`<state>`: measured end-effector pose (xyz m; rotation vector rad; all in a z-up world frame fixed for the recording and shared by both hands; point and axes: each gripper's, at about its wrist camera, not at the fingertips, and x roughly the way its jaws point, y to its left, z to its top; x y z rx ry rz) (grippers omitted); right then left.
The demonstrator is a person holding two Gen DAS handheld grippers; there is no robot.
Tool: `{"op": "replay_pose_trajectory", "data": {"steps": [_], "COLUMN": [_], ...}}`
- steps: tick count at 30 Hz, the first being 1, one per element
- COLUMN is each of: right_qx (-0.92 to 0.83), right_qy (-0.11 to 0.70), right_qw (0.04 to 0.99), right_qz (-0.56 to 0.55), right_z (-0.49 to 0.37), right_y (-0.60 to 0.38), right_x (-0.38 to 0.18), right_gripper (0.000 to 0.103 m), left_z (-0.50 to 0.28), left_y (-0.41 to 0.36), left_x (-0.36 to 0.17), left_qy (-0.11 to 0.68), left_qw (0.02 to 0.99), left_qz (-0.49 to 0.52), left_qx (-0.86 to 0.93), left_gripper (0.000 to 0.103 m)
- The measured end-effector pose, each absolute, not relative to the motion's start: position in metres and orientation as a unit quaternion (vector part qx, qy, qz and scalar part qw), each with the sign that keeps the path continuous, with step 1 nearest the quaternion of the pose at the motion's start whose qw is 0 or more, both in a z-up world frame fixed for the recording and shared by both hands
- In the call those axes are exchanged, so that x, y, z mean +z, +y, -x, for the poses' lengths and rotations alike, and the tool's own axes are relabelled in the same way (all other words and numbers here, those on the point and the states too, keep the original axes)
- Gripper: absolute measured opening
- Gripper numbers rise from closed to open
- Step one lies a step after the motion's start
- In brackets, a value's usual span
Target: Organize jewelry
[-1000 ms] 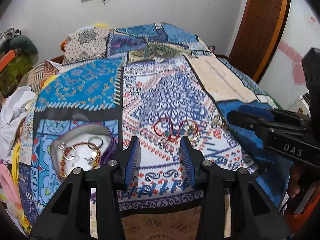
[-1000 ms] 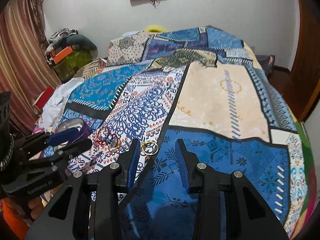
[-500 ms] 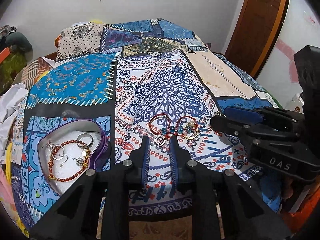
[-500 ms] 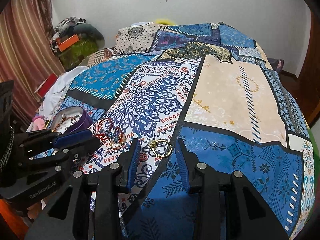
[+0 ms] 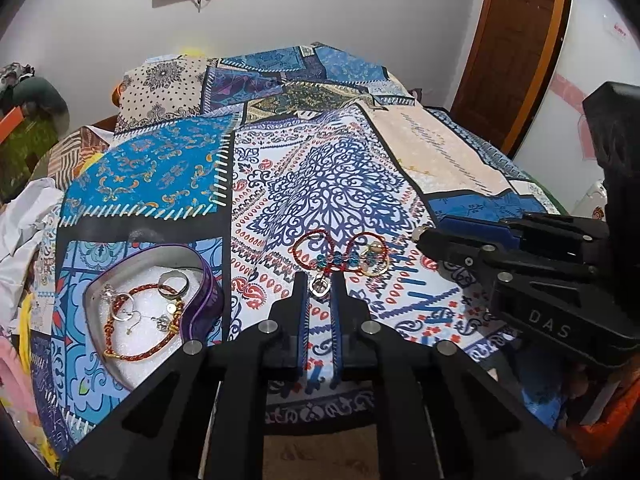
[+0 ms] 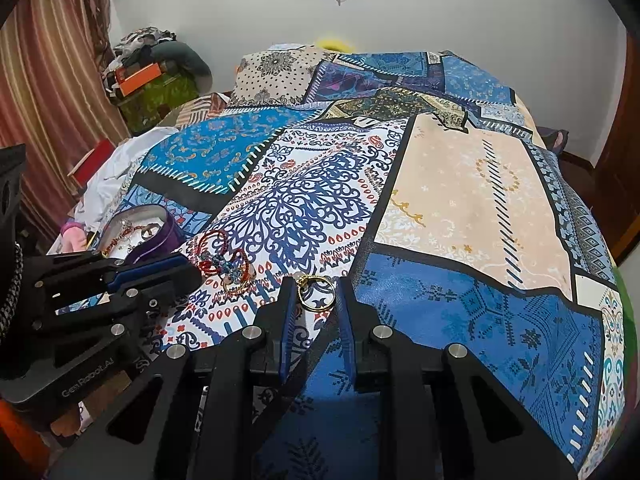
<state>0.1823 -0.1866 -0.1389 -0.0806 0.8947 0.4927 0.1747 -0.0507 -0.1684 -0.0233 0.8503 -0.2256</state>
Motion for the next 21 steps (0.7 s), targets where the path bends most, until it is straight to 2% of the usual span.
{"op": "replay_pose_trajectory", "data": {"steps": [21], "right_qx": [0.241], "right_qy": [0.381], "right_qw": [0.892], "right_qz": [0.036], "right_z": [-0.152], "right_y": [-0.177], "right_x": [-0.091], "right_gripper": [0.018], "left_z": [-0.131], "left_y": [-0.024], "left_x": [-0.115], "left_qy": [0.354], "left_qw": [0.931], "left_qz": [0.023], "left_qx": [-0.085], "left_gripper": [0.009]}}
